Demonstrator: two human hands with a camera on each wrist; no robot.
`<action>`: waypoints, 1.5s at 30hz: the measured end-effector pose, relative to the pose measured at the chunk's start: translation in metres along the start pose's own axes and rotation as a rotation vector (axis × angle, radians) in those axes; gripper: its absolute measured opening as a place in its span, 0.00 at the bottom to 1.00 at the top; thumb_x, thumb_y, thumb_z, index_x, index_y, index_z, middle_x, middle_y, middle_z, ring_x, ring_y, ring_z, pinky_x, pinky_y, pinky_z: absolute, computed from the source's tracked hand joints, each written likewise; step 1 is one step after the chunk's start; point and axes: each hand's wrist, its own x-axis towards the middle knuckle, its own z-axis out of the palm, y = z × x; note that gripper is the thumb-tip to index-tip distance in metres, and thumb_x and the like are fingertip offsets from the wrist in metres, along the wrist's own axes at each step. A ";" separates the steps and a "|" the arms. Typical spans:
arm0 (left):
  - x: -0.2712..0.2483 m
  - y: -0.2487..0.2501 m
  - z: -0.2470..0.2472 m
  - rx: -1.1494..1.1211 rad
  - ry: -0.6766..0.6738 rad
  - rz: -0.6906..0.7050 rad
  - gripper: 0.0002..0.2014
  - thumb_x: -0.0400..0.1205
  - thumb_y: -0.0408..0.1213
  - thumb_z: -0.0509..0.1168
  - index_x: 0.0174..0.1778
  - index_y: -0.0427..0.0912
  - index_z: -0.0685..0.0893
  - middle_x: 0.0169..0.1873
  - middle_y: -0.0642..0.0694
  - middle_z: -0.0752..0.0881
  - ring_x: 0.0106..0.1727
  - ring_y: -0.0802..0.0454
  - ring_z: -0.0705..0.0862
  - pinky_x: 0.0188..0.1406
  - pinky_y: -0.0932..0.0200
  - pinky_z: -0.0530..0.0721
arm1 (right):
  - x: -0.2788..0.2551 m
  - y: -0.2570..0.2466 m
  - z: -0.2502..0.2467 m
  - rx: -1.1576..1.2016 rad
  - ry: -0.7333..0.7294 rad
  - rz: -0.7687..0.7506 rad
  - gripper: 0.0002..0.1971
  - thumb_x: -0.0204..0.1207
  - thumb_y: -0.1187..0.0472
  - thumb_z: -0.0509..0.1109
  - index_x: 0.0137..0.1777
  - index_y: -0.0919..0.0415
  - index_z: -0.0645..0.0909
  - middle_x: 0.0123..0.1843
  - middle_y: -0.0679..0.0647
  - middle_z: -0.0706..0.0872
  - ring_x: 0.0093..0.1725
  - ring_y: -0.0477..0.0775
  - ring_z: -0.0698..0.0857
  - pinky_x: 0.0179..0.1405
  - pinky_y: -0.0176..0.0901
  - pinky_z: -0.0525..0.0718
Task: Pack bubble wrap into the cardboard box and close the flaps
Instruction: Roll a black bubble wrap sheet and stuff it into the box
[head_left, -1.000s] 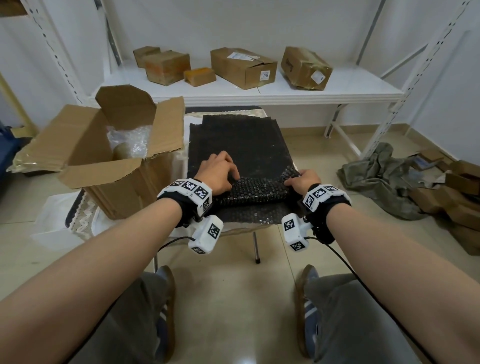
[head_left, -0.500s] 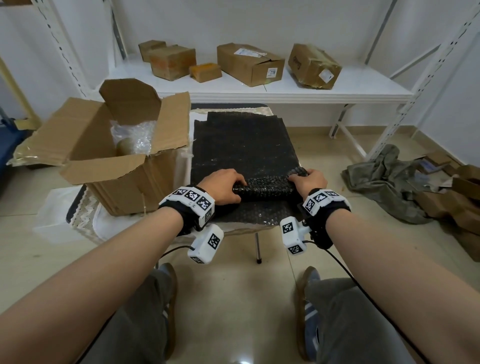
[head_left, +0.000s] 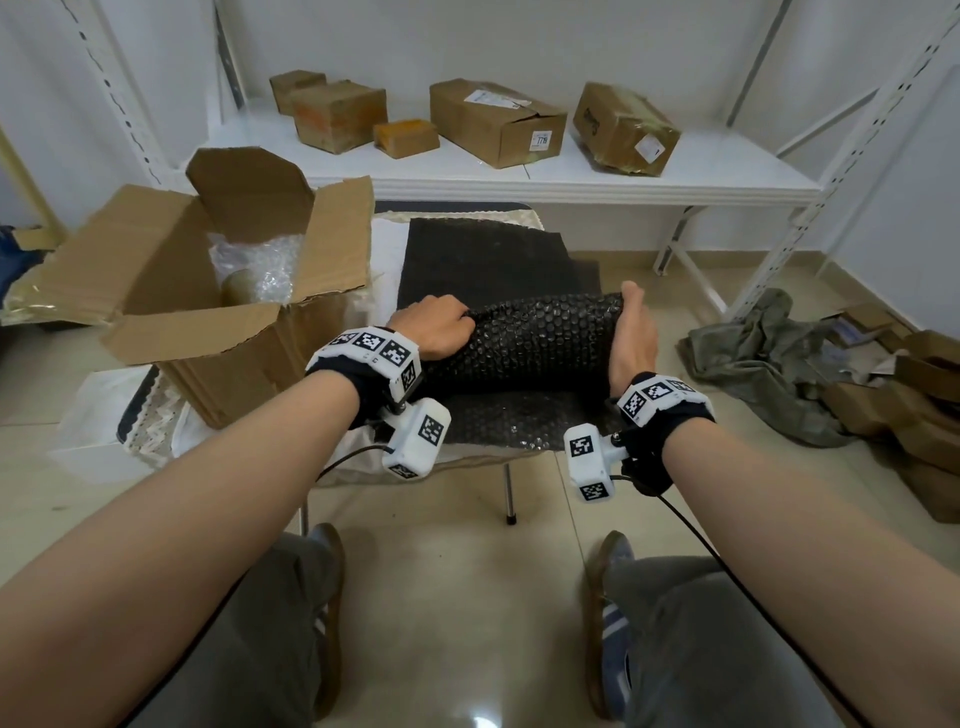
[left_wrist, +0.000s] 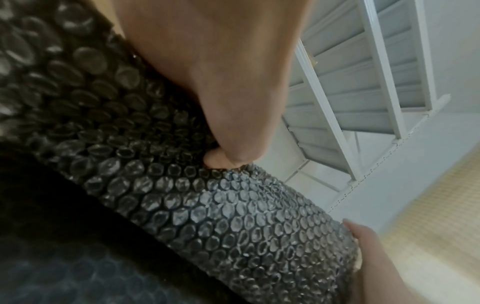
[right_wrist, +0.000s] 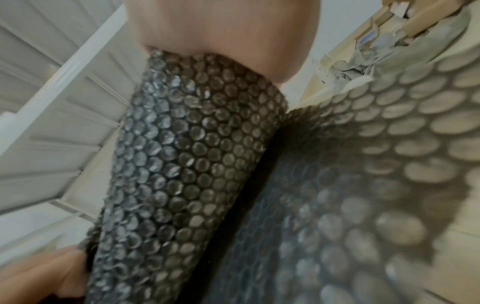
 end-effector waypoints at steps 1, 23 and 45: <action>0.002 -0.001 0.000 0.016 -0.001 -0.008 0.16 0.86 0.45 0.51 0.52 0.44 0.83 0.60 0.37 0.85 0.60 0.35 0.83 0.50 0.49 0.77 | 0.000 0.001 -0.002 0.018 -0.052 0.001 0.27 0.77 0.32 0.58 0.57 0.54 0.81 0.60 0.50 0.84 0.61 0.52 0.81 0.68 0.49 0.74; 0.026 -0.021 0.016 -0.313 0.278 -0.398 0.39 0.75 0.52 0.72 0.77 0.39 0.64 0.71 0.36 0.76 0.73 0.35 0.74 0.70 0.39 0.75 | 0.023 0.035 -0.007 -0.432 -0.003 -0.008 0.10 0.74 0.56 0.70 0.53 0.58 0.78 0.51 0.56 0.83 0.50 0.56 0.80 0.48 0.39 0.72; 0.011 -0.046 0.045 -0.889 0.490 -0.430 0.19 0.77 0.52 0.64 0.56 0.45 0.87 0.51 0.48 0.89 0.54 0.48 0.85 0.58 0.55 0.81 | 0.020 0.049 -0.007 -0.212 0.145 -0.093 0.13 0.79 0.57 0.68 0.58 0.63 0.85 0.54 0.59 0.89 0.57 0.60 0.85 0.55 0.40 0.77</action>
